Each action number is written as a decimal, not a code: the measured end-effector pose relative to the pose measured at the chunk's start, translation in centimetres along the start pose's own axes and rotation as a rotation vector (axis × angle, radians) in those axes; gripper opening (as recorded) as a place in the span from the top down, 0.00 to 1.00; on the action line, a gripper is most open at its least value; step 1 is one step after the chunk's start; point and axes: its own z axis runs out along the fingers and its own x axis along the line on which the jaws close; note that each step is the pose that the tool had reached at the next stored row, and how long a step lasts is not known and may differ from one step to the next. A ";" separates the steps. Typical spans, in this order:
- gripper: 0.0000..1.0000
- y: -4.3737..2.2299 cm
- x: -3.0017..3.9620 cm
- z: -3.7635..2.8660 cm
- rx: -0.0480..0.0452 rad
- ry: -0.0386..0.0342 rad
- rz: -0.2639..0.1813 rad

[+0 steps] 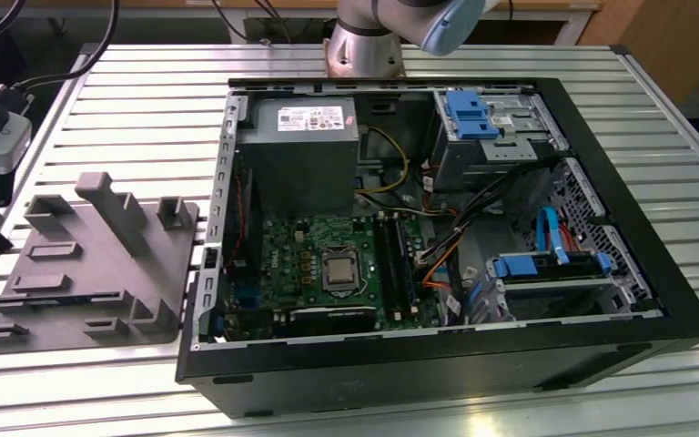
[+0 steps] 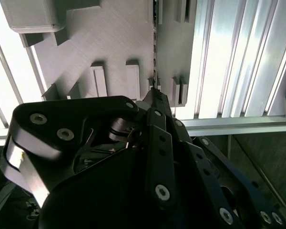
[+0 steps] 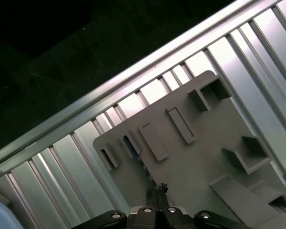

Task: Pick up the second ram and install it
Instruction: 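Pick up the second ram and move it above second insertion slot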

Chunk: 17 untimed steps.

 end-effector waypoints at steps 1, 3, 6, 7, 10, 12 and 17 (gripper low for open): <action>0.89 0.00 0.00 0.01 0.0016 0.0023 -0.001; 0.89 0.00 0.00 0.03 0.0048 0.0070 -0.004; 0.89 0.00 0.00 0.05 0.0065 0.0098 -0.007; 0.89 0.00 0.00 0.06 0.0067 0.0099 -0.009; 0.89 -0.01 -0.02 0.14 0.0075 0.0100 -0.025; 0.89 -0.01 -0.02 0.21 0.0088 0.0111 -0.036; 0.89 -0.01 -0.02 0.33 0.0126 0.0156 -0.057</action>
